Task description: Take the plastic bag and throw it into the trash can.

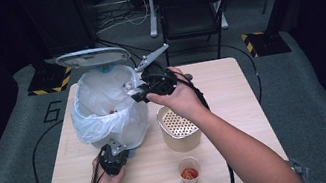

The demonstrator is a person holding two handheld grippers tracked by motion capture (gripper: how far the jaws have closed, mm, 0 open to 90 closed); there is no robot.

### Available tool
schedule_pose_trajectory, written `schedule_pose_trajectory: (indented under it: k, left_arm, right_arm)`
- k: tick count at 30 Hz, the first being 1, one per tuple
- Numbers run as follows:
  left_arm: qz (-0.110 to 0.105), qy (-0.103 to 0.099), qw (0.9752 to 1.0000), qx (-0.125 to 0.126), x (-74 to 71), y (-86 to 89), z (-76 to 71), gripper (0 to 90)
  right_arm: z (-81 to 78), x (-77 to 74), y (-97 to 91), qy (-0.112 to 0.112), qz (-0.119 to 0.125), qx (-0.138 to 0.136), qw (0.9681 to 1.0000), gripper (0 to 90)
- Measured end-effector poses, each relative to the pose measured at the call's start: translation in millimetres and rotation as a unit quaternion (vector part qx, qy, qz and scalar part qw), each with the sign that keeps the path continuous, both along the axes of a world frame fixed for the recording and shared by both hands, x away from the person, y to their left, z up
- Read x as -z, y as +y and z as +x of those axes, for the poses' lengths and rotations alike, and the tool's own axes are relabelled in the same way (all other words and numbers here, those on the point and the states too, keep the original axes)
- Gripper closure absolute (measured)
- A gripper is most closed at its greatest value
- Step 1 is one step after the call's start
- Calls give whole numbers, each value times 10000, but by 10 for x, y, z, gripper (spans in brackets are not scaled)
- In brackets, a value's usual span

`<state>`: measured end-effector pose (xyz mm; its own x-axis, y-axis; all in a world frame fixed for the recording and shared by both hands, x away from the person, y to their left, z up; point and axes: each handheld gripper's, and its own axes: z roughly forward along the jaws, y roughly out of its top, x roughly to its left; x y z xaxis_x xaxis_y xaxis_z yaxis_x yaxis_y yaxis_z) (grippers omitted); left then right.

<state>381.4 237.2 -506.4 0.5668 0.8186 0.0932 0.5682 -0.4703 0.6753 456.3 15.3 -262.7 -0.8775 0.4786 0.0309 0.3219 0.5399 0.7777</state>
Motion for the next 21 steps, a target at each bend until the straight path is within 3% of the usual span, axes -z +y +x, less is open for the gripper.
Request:
schedule_pose_trajectory:
  k: [3,4,6,7,14,15,16,17,19,21]
  left_arm:
    - [-32,-40,9999,-130,10,-15,-21,900]
    - [42,-160,9999,-21,12,-11,-4,900]
    - [-47,-97,9998,-145,18,-25,-26,900]
    - [-134,-197,9996,-171,29,-31,-12,900]
    - [-164,-184,9995,-185,28,-25,-6,900]
    - [-17,-46,10000,-31,8,0,-3,900]
    - [-40,-51,9999,-149,10,-11,-18,900]
    - [-19,-12,10000,-10,3,3,-3,900]
    - [-124,-69,9999,-85,16,-9,-1,900]
    - [-62,-132,9999,-34,13,2,10,900]
  right_arm:
    - [39,-2,55,-6,-61,23,10000,663]
    - [52,0,72,-32,-57,38,10000,663]
    - [72,-4,93,-11,-70,61,10000,663]
    - [84,-5,105,-21,-80,63,9999,663]
    - [130,-32,207,-71,-70,35,9999,663]
    - [132,-36,229,-83,-81,27,9999,662]
    - [133,-34,253,-113,-78,17,9999,662]
    - [134,-39,275,-93,-121,-1,9999,662]
    - [137,-34,330,-103,-165,-16,9998,662]
    - [148,-20,369,-110,-154,-18,9998,662]
